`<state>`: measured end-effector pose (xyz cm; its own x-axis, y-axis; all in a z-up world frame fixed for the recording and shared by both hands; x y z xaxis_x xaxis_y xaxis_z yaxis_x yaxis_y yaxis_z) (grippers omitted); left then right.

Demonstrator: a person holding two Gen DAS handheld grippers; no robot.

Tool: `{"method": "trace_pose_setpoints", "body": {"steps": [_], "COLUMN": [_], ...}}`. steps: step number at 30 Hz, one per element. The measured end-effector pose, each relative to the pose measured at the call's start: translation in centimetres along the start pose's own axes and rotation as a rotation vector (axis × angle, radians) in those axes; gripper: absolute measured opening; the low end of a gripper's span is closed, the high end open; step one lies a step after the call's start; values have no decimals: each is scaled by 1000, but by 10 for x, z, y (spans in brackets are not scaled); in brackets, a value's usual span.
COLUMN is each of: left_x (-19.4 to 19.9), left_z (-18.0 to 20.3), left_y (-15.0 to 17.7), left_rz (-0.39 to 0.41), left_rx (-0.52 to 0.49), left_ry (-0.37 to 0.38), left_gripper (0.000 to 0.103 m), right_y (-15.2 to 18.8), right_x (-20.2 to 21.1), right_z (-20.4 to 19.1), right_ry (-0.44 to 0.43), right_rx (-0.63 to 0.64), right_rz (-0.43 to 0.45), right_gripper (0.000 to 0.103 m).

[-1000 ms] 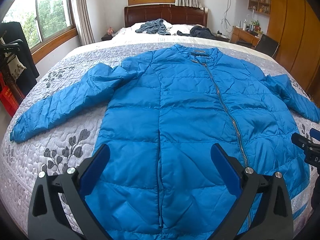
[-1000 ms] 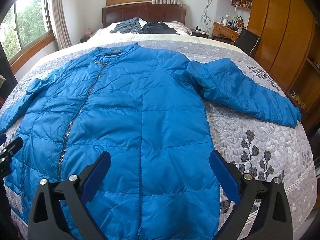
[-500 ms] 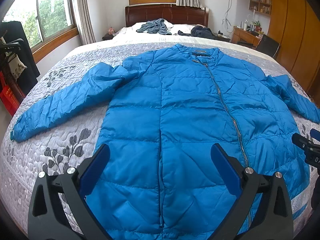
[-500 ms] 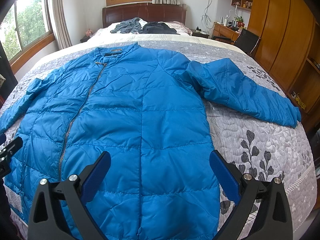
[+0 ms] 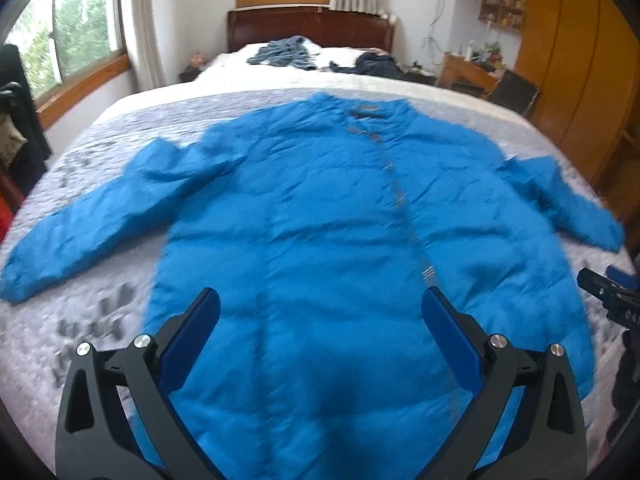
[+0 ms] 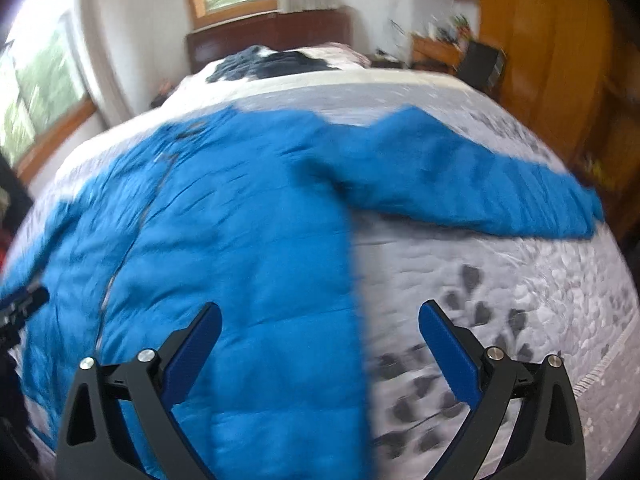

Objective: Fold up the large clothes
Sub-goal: 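Grasp the cuff of the sleeve nearest the right tool with the right tool, then carry the sleeve across the jacket body with the right tool and release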

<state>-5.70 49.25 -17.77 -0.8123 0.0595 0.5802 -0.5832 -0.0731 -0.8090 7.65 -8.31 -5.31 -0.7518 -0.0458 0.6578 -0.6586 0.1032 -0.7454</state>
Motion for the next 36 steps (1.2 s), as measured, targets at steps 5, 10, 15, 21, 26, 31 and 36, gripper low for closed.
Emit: {"method": "trace_pose_setpoints", "body": {"steps": [5,10,15,21,26,31,36], "left_x": [-31,-60,-81,-96,-103,-93,-80], "left_z": [46,106,145,164,160,146,127], "left_y": [-26,-46,-54,-54,-49,-47,-45], "left_rz": [-20,-35,-31,-30,-60,-50,-36], "left_rx": [-24,-61,-90,-115,-104,-96,-84], "left_ry": [28,79,88,77,70,72,68], "left_gripper": [100,100,100,100,100,100,100], "right_y": [-31,-42,-44,-50,-62,-72,-64], "right_x": [-27,-56,-79,-99,-103,-91,-94], "right_z": [125,239,305,337,339,334,336], "right_ry": [146,240,265,282,262,200,225], "right_rx": [-185,-370,-459,-481,-500,-505,-525], "right_rz": [-60,-127,-161,-152,-142,-115,-138], "right_gripper": [99,99,97,83,34,11,10]}}
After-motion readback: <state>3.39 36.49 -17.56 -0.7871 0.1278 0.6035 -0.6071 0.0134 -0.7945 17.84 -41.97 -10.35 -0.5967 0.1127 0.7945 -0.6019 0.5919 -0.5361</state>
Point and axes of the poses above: each gripper's, at about its wrist camera, not at the fingertips, and x roughly against the way its jaws point, z to its right, y to its underside, the point moved 7 cm from there along -x, roughly the way its jaws point, and after that the axes turned 12 degrees about z, right-handed, at the moved point
